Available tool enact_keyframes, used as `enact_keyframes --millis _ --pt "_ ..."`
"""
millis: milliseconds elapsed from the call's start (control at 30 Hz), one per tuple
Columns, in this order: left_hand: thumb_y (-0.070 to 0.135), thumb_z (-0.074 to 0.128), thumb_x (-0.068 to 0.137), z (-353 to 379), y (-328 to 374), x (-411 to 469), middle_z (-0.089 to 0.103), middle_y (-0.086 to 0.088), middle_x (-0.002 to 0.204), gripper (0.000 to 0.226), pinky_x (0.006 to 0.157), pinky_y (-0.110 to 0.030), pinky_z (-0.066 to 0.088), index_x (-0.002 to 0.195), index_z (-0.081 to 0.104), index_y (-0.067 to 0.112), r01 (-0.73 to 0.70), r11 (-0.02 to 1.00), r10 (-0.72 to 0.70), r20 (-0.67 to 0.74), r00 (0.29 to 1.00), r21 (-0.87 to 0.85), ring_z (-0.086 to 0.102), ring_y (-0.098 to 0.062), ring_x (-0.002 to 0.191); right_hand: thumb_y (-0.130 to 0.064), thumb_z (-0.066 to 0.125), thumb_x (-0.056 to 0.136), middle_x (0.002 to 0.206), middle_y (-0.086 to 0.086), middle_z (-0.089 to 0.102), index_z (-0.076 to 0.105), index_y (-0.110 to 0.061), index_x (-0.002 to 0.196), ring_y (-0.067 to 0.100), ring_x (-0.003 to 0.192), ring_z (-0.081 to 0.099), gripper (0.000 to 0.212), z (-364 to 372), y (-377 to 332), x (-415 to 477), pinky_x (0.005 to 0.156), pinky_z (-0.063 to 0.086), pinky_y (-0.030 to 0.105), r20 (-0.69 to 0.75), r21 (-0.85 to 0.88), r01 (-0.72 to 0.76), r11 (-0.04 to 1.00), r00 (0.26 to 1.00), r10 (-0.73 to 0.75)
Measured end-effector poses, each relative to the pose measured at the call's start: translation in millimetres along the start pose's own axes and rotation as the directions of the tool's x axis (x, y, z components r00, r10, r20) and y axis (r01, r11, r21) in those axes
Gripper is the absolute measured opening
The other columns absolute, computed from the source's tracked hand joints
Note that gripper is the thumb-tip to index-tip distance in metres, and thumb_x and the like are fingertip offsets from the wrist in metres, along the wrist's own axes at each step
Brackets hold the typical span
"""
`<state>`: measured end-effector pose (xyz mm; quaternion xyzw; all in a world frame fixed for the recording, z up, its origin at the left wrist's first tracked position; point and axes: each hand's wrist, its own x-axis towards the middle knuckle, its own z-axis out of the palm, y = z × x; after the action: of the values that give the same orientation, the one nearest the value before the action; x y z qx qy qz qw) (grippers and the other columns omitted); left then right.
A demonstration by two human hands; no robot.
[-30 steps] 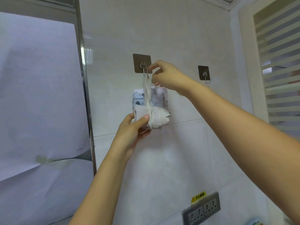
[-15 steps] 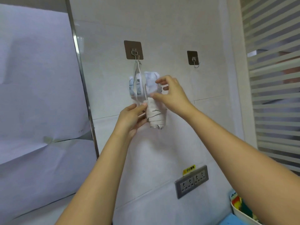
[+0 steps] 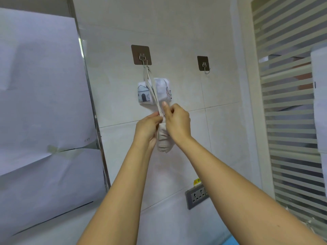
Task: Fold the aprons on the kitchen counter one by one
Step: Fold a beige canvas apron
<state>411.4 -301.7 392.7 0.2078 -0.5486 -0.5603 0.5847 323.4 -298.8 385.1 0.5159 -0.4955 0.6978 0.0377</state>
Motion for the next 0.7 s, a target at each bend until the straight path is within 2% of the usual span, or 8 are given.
enact_keyframes --millis 67,133,200,267,367,500,600,700 --pt "-0.013 0.047 0.081 -7 6 -12 0.072 -0.012 0.105 0.040 0.078 -0.029 0.054 0.114 0.064 0.001 -0.039 0.998 0.035 0.118 0.992 0.038 0.068 -0.024 0.095 -0.042 0.048 0.097 0.064 0.004 0.054 0.056 0.000 0.074 0.016 0.060 0.047 0.049 -5 0 8 0.052 0.031 0.028 0.009 0.014 -0.055 0.998 0.998 0.055" --pt "-0.006 0.057 0.074 -17 8 -24 0.068 -0.001 0.116 0.050 0.083 -0.029 0.049 0.120 0.061 0.011 -0.153 0.960 0.101 0.219 0.970 0.235 0.064 -0.018 0.103 -0.041 0.052 0.096 0.072 0.015 0.062 0.060 0.008 0.079 0.021 0.065 0.052 0.053 -8 0 14 0.055 0.036 0.029 0.026 0.037 -0.104 0.994 0.994 0.103" --pt "0.003 0.074 0.072 -22 5 -33 0.062 0.012 0.116 0.061 0.083 -0.020 0.051 0.126 0.053 0.021 -0.256 0.806 0.159 0.221 0.962 0.534 0.060 -0.005 0.105 -0.041 0.053 0.095 0.075 0.015 0.066 0.060 0.006 0.074 0.023 0.067 0.055 0.052 -8 -2 15 0.056 0.039 0.024 0.060 0.055 -0.121 0.991 0.991 0.117" --pt "0.013 0.078 0.075 -25 -1 -39 0.061 0.015 0.108 0.053 0.071 -0.015 0.050 0.120 0.052 0.025 -0.264 0.691 0.198 0.175 0.965 0.673 0.059 -0.001 0.098 -0.042 0.053 0.095 0.066 0.006 0.061 0.057 -0.006 0.062 0.020 0.066 0.054 0.049 -8 -6 14 0.055 0.039 0.019 0.125 0.070 -0.159 0.985 0.981 0.150" --pt "0.023 0.076 0.080 -31 -1 -39 0.071 -0.002 0.093 0.028 0.063 -0.024 0.053 0.103 0.063 0.013 -0.206 0.758 0.147 0.145 0.978 0.619 0.069 -0.019 0.086 -0.048 0.052 0.093 0.071 0.002 0.063 0.062 -0.015 0.066 0.024 0.076 0.062 0.044 -13 -14 16 0.066 0.047 0.029 0.301 0.152 -0.263 0.953 0.931 0.209" --pt "0.022 0.070 0.086 -35 27 -32 0.070 0.002 0.075 0.010 0.059 -0.021 0.048 0.089 0.068 0.013 -0.317 0.705 0.197 0.254 0.947 0.635 0.065 -0.010 0.068 -0.051 0.058 0.089 0.093 0.009 0.071 0.067 -0.008 0.099 0.022 0.082 0.068 0.045 -29 -42 39 0.071 0.055 0.030 0.612 -0.026 -0.314 0.949 0.745 0.263" --pt "0.024 0.065 0.089 -35 48 -19 0.070 0.008 0.079 0.006 0.063 -0.020 0.048 0.092 0.069 0.020 -0.387 0.673 0.271 0.277 0.922 0.630 0.065 -0.006 0.072 -0.033 0.068 0.087 0.077 0.005 0.065 0.063 -0.009 0.088 0.021 0.077 0.063 0.025 -30 -72 71 0.080 0.052 0.030 0.676 -0.094 -0.268 0.959 0.690 0.259" --pt "0.021 0.060 0.093 -30 64 -4 0.067 0.009 0.082 0.007 0.065 -0.022 0.045 0.093 0.066 0.025 -0.425 0.654 0.293 0.308 0.905 0.626 0.061 -0.005 0.073 -0.017 0.064 0.090 0.065 0.000 0.055 0.058 -0.012 0.076 0.013 0.062 0.050 0.016 -22 -99 105 0.063 0.046 0.021 0.684 -0.055 -0.342 0.938 0.672 0.285"
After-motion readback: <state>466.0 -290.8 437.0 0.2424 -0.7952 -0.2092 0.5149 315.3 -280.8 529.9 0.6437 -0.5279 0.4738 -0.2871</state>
